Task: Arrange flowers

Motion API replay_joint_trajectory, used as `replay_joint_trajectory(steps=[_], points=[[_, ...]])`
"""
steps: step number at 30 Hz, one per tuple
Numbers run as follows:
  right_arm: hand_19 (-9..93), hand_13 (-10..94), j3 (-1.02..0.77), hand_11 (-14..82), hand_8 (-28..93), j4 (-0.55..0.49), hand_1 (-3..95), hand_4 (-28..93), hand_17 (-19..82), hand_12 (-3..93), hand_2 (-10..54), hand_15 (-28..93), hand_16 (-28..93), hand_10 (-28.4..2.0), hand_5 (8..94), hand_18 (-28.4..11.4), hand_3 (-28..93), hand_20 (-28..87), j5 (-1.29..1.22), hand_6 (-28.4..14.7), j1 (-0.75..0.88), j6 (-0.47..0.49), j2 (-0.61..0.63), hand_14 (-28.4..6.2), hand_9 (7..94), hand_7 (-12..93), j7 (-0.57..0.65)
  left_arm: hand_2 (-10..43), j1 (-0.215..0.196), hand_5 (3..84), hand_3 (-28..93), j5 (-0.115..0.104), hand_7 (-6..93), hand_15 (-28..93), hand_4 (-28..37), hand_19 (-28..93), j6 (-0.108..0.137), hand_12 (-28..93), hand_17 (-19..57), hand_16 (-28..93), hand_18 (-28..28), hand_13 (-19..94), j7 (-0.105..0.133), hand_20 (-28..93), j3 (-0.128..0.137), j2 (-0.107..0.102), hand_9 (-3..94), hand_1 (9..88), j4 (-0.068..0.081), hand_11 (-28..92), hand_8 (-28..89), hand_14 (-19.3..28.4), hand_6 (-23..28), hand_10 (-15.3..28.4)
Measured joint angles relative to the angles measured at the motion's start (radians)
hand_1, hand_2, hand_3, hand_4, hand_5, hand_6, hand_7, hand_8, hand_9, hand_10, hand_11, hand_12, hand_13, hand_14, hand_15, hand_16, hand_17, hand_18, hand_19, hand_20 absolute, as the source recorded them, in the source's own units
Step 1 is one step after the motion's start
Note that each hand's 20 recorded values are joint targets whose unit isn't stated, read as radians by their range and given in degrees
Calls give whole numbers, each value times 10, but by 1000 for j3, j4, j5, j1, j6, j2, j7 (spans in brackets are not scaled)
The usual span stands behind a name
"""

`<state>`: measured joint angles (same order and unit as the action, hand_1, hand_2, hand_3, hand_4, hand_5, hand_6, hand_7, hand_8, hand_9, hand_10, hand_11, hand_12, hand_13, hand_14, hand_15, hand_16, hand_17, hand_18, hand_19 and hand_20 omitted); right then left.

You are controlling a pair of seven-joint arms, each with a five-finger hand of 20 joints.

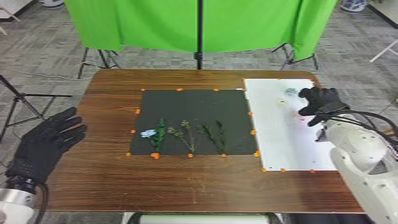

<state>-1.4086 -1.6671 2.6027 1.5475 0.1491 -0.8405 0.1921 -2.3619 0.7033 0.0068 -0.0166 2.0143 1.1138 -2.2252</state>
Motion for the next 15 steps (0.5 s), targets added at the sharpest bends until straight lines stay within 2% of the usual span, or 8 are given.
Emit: replay_joint_trajectory(steps=[9, 15], points=[[685, 477, -7, 439, -247, -5, 286, -283, 213, 205, -95, 566, 139, -89, 420, -153, 896, 291, 8, -18, 18, 37, 0, -54, 436, 363, 1, 18, -12, 347, 713, 0, 247, 503, -278, 500, 1, 136, -83, -48, 209, 217, 2, 63, 1, 8, 275, 269, -2, 326, -135, 147, 39, 123], [685, 535, -3, 457, -242, -3, 301, -283, 211, 210, -95, 609, 164, -76, 476, -153, 896, 307, 24, -7, 19, 52, 0, -34, 489, 362, 12, 18, -13, 347, 712, 0, 248, 503, -279, 501, 1, 135, -84, -48, 210, 218, 2, 63, 1, 11, 275, 269, -3, 326, -134, 146, 39, 124]])
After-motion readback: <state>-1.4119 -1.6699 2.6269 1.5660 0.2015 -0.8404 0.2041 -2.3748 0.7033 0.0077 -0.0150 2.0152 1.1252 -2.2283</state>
